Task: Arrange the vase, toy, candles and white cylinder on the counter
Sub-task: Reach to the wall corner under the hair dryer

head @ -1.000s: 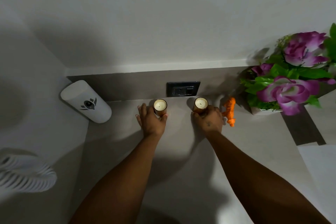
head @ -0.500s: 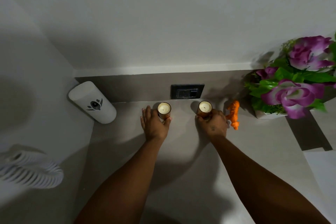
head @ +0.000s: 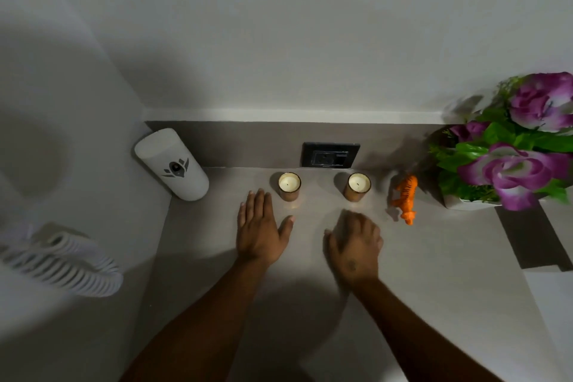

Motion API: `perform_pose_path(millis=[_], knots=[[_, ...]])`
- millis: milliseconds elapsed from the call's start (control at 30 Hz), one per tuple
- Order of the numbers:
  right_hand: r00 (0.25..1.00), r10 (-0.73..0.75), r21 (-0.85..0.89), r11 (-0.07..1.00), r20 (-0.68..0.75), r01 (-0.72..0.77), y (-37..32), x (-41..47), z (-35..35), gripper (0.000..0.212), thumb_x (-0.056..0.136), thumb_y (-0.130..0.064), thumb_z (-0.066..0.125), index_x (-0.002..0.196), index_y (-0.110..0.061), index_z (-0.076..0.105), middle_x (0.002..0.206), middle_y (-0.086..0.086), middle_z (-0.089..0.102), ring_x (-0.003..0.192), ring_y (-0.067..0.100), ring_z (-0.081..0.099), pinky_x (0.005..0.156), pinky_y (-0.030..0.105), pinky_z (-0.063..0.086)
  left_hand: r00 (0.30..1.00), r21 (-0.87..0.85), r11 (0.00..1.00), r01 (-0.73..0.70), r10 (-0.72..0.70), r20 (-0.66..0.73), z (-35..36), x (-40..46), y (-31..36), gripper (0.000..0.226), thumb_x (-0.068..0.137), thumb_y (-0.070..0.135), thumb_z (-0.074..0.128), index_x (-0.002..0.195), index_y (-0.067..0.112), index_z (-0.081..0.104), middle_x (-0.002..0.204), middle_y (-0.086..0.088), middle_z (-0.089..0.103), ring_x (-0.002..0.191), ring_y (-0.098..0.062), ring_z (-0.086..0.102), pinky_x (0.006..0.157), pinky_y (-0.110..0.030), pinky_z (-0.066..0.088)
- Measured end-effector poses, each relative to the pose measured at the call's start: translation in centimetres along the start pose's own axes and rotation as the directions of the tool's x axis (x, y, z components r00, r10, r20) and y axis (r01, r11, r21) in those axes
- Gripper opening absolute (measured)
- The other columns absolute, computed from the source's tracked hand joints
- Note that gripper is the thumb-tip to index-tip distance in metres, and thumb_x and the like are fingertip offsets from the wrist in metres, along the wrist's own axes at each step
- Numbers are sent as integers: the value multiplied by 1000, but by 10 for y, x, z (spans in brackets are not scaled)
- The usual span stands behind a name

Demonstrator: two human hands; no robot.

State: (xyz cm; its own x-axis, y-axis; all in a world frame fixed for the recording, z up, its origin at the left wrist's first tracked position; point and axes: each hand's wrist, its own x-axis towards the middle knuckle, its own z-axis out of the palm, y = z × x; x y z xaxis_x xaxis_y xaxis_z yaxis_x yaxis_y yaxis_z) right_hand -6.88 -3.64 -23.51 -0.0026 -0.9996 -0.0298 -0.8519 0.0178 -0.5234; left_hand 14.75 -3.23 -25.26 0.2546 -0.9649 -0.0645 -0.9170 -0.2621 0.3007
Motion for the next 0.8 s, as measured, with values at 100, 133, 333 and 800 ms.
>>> perform_pose_path(millis=[100,133,333,800], knots=[[962,-206,-193,952,177,239,-7,-52,17,70,96,-67,28,153,-25,29,161,8,27,148,30,19,119,47,13,1000,72,997,-7,6,16,-1,-13,-14,85,97,72,15,161,16,11,171,-7,8,157,-25,-4,128,-46,1],[946,-225,-240,929,235,281,-8,-62,20,74,96,-70,21,155,-25,23,165,8,17,151,31,10,121,48,6,1000,81,997,2,-4,18,-2,-17,-18,84,97,72,15,161,17,10,171,-7,7,157,-25,-5,128,-46,0],[906,-235,-305,886,353,348,-9,-73,19,90,89,-80,6,159,-24,4,166,8,-7,151,28,-15,122,50,-6,995,164,985,55,-41,-87,-19,-35,-23,93,96,71,33,160,7,9,169,-20,3,155,-37,-7,126,-58,0],[918,-257,-314,883,301,350,-11,-73,16,86,90,-78,14,156,-23,23,165,9,17,152,30,8,122,51,8,721,279,921,272,-3,-693,-141,52,-77,44,103,-2,37,146,3,47,148,-21,53,136,-43,49,108,-62,44]])
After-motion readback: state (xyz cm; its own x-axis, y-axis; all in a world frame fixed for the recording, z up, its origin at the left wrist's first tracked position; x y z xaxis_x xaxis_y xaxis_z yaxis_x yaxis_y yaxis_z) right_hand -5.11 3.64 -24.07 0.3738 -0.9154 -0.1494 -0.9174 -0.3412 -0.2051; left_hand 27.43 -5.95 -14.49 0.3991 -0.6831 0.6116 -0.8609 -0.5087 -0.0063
